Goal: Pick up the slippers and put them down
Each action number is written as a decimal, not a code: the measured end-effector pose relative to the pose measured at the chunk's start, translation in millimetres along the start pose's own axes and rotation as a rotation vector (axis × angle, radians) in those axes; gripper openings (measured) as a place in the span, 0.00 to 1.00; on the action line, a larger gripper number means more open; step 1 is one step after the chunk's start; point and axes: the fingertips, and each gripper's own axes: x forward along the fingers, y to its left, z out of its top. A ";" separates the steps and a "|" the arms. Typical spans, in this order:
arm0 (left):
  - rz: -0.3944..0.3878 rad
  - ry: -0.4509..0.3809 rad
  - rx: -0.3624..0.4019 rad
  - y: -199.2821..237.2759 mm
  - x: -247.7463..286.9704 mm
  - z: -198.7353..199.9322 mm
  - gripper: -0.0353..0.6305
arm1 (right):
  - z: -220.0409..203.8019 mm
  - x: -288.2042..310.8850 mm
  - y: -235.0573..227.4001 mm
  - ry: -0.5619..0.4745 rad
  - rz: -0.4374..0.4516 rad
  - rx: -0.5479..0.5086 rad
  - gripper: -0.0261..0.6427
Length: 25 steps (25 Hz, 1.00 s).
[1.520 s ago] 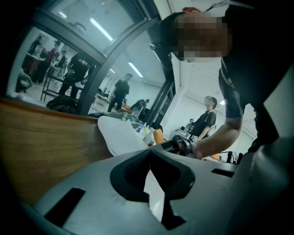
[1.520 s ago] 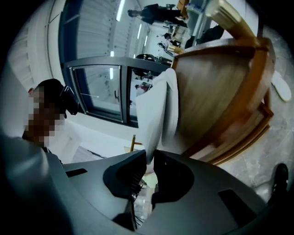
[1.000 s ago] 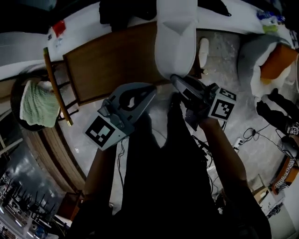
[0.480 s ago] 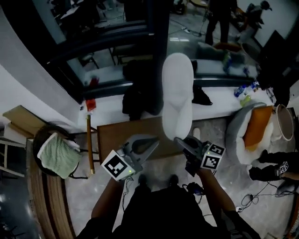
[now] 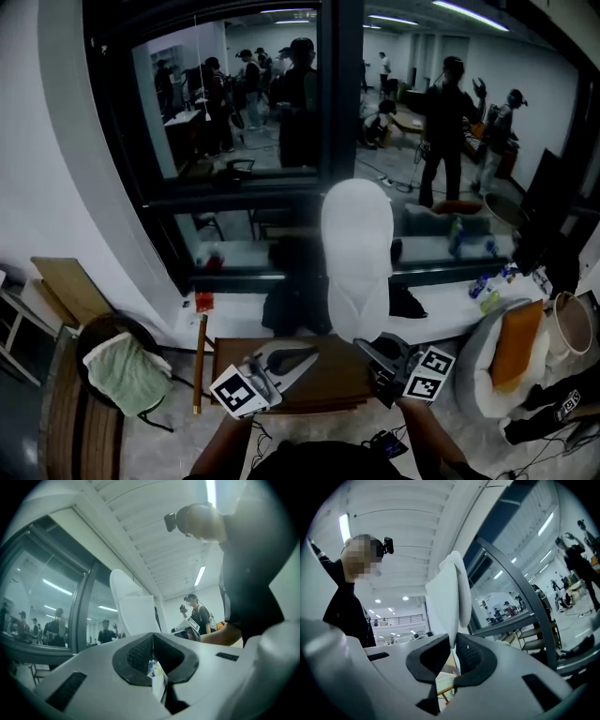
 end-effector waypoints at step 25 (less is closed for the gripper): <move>0.021 0.000 -0.075 -11.1 -21.6 0.5 0.07 | -16.6 -3.3 12.0 -0.024 -0.015 0.073 0.11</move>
